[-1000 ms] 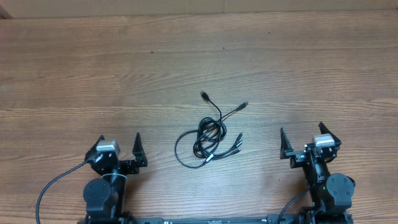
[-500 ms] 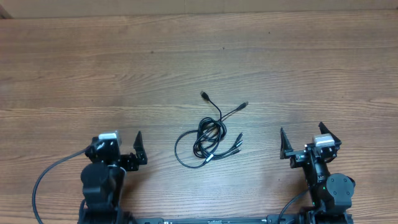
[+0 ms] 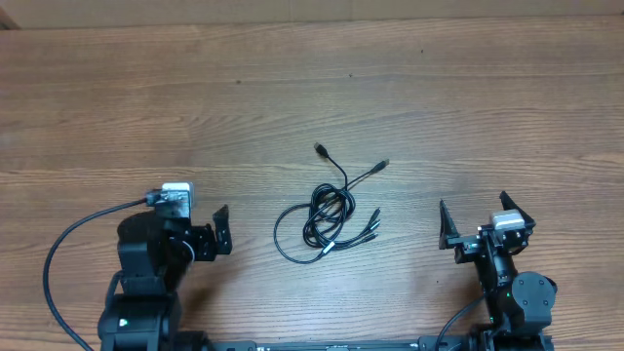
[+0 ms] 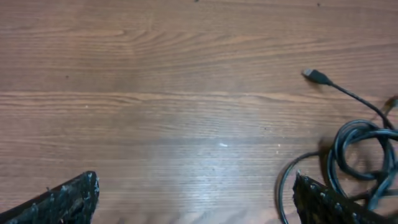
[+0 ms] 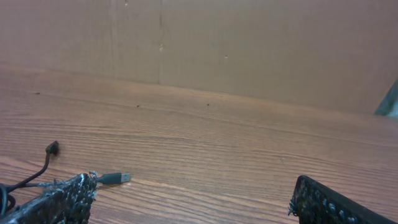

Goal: Untangle cables
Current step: 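Raise the left gripper and move it over the black cable bundle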

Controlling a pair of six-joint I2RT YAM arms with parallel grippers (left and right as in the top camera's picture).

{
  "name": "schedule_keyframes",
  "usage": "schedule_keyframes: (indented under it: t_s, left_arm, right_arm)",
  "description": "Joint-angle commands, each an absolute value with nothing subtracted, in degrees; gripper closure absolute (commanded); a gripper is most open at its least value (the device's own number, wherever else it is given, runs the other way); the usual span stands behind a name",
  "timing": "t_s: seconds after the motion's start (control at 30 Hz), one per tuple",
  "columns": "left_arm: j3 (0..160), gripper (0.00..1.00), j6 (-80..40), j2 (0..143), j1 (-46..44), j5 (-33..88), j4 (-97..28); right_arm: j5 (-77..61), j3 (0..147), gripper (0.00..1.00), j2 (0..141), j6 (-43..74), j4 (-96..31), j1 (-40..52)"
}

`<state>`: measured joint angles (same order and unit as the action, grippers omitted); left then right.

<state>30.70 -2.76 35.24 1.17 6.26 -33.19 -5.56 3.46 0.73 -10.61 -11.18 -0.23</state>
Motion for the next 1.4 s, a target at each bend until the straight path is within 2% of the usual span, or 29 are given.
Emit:
schedule_keyframes:
  t_s: [0.0,0.17,0.27,0.6,1.03,1.13,1.37]
  left_arm:
    - [37.2,0.01,-2.7,36.3,1.1,7.6,-38.7]
    - [44.0,0.00,-3.7,36.4,1.1,7.0,-45.9]
    - [46.7,0.00,-7.2,37.1,1.1,2.3,-49.2]
    - [47.4,0.00,-9.4,42.2,1.1,1.1,-50.3]
    - [56.0,0.00,-7.7,55.4,0.5,1.5,-52.6]
    - [59.4,0.00,-6.5,58.7,-1.5,1.5,-54.2]
    - [66.5,0.00,-1.9,67.0,-13.3,1.8,-56.7]
  right_arm:
    - [-5.6,3.2,0.00,0.2,-10.8,-10.8,0.2]
    - [-5.6,3.2,0.00,0.2,-10.8,-10.8,0.2]
    - [-5.6,3.2,0.00,0.2,-10.8,-10.8,0.2]
    - [-5.6,3.2,0.00,0.2,-10.8,-10.8,0.2]
    - [-5.6,3.2,0.00,0.2,-10.8,-10.8,0.2]
    - [-5.6,3.2,0.00,0.2,-10.8,-10.8,0.2]
    - [-5.6,3.2,0.00,0.2,-10.8,-10.8,0.2]
